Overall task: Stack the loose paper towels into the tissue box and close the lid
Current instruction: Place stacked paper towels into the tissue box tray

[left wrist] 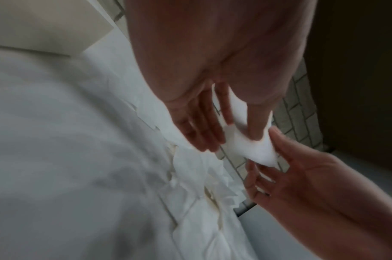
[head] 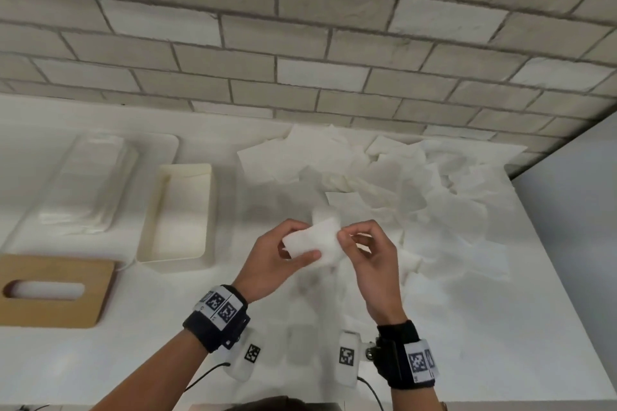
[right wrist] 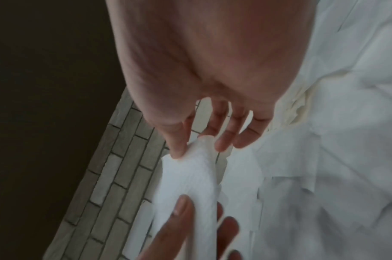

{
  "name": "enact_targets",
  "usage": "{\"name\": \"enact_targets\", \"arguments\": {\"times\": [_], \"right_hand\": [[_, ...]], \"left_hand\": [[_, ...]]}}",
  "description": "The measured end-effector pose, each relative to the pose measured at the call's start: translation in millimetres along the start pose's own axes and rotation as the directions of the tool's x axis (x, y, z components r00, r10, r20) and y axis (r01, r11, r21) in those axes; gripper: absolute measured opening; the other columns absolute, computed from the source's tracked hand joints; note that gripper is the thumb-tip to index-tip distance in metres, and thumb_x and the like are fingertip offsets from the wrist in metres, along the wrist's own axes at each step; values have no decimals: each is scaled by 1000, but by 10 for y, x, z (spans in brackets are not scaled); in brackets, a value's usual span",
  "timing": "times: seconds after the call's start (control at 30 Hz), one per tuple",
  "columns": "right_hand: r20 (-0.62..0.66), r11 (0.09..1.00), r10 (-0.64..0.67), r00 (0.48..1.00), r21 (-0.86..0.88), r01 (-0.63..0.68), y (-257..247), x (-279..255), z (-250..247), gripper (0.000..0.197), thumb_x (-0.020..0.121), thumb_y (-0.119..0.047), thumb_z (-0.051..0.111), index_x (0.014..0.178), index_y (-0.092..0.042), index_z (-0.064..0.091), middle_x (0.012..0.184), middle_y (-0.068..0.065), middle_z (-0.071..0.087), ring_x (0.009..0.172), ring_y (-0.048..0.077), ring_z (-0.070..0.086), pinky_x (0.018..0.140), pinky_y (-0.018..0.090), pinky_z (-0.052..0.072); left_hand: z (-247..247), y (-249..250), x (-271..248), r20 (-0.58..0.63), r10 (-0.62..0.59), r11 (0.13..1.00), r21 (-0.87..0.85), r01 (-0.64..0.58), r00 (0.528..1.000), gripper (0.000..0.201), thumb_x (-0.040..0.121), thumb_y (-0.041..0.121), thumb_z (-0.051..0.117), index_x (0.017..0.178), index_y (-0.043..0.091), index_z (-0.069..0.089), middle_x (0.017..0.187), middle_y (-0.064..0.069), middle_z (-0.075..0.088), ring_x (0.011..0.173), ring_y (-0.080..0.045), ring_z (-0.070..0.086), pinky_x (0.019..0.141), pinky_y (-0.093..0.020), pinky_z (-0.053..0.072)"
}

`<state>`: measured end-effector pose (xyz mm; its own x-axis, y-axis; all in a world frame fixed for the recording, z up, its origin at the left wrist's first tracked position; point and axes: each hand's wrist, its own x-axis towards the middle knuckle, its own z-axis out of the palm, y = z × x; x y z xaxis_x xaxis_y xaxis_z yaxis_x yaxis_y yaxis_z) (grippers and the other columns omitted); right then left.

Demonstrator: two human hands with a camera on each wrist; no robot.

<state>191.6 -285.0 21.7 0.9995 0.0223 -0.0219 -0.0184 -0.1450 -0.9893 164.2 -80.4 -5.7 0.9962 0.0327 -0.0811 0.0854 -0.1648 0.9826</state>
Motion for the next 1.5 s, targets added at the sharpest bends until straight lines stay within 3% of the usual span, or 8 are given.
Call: {"name": "enact_targets", "arguments": {"times": [0.23,0.4,0.5,0.7,0.9,1.03,1.17,1.5], "right_hand": [[211,985,-152,966,-44,165,34,13,-62,65,93,-21,84,147,-19,48,156,-9,49,145,15,50,113,34,47],[465,968,60,884,-242,62,72,5,18,43,94,-30,85,133,-30,67,125,-20,75,119,4,70,104,36,56],[667,933,131,734,-334,136,114,199,-30,46,92,-44,85,134,-35,68,123,-22,76,119,2,69,107,32,53],[-92,800,-124,988,-598,45,587,1101,-140,53,82,-35,91,123,-23,60,124,-3,60,111,20,58,91,38,49],[259,824,-92,961,-522,219,256,1197,-71,24,95,-28,81,91,-24,58,85,-6,65,88,14,65,78,32,45],[636,984,-45,771,-106,145,-581,640,-16,20,102,-20,75,105,-11,57,79,23,52,71,23,52,68,36,44],[493,993,-112,863,74,87,-798,509,318,16,105,-9,68,115,-13,57,69,1,65,62,15,57,67,28,47],[381,931,-84,921,-299,209,-451,754,892,18,100,-33,74,114,-25,65,91,-12,76,72,4,69,66,16,51]], "left_hand": [[-142,179,5,-77,101,992,90,-93,992,32,103,49,67,97,20,82,100,1,75,90,-24,72,77,-52,60],[-217,223,46,-181,258,953,207,-219,949,24,108,32,61,98,23,82,111,10,69,105,-13,71,88,-28,55],[-270,201,126,-308,111,994,44,-103,945,43,106,56,58,93,18,72,88,-7,69,84,-9,63,73,-50,55],[-427,184,210,-346,71,997,-4,-77,936,61,104,69,49,100,11,68,84,-2,59,79,-16,53,72,-41,48],[-543,85,263,-355,-3,998,-67,-22,935,56,102,71,52,110,18,69,96,-2,63,90,-22,59,89,-67,53],[-567,139,273,-352,-69,986,-168,10,933,34,112,47,49,116,23,74,110,4,80,106,-20,73,95,-44,57],[-433,319,303,-255,-228,928,-349,130,940,32,115,27,45,114,17,75,89,12,79,80,-7,72,71,-21,53],[-466,242,276,-223,-301,873,-456,174,927,51,108,62,48,139,28,69,136,5,74,132,-19,66,119,-49,43]]}}
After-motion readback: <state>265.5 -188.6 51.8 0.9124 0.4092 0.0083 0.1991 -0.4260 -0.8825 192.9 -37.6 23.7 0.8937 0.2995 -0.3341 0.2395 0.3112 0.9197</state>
